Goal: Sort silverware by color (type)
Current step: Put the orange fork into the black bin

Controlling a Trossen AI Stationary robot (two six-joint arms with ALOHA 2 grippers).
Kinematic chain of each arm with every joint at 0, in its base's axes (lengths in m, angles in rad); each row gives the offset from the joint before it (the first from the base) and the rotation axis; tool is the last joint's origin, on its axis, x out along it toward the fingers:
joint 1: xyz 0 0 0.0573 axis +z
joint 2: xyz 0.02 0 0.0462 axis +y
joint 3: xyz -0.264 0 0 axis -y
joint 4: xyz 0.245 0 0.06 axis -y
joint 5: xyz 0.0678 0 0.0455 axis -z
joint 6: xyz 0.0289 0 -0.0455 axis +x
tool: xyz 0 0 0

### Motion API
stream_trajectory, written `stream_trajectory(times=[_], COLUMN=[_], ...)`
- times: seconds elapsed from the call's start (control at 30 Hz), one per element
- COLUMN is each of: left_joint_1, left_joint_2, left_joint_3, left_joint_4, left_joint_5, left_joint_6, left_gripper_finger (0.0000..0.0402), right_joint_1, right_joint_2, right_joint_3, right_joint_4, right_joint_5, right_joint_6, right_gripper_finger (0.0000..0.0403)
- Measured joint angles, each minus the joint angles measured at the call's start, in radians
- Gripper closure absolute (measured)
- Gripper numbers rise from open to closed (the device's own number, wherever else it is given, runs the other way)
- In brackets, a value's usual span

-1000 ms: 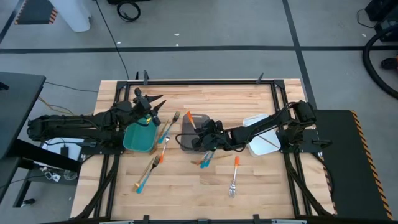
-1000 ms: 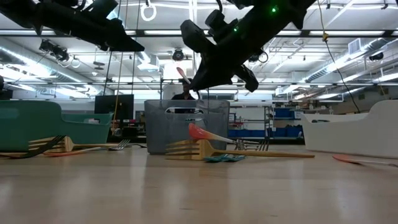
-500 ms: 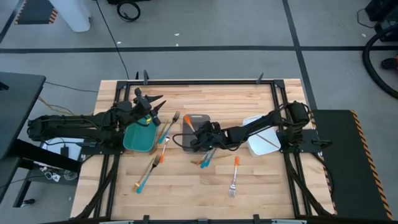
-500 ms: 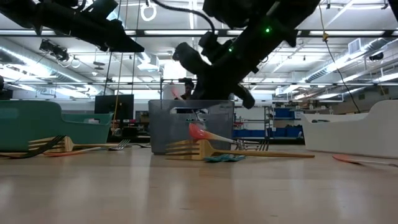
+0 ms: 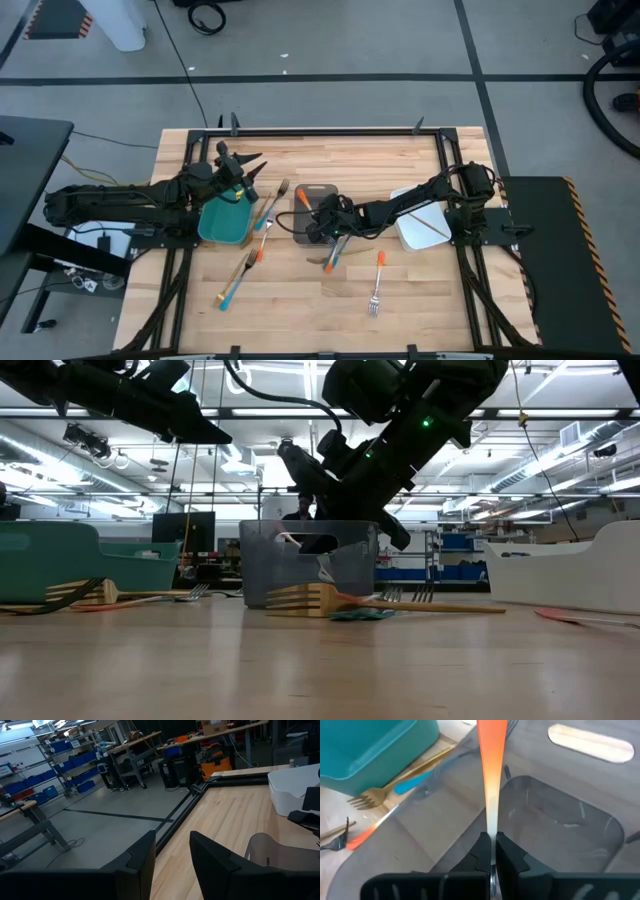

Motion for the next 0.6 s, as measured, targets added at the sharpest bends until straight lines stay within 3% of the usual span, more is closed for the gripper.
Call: stream_trajectory(times=[0.37,0.6], left_joint_1=[0.0,0.0], left_joint_2=[0.0,0.0], left_joint_3=[0.0,0.0], left_joint_4=[0.0,-0.002], left_joint_5=[0.0,0.0], left_joint_6=[0.0,-0.001], left_gripper_finger=[0.0271,0.0271], right_joint_1=[-0.024,-0.031], right_joint_2=[0.0,0.0], right_joint_3=[0.0,0.0], right_joint_4=[-0.024,-0.026], right_joint_5=[-0.06,-0.065], right_joint_6=[0.028,0.04], right_gripper_finger=[0.0384,0.0331])
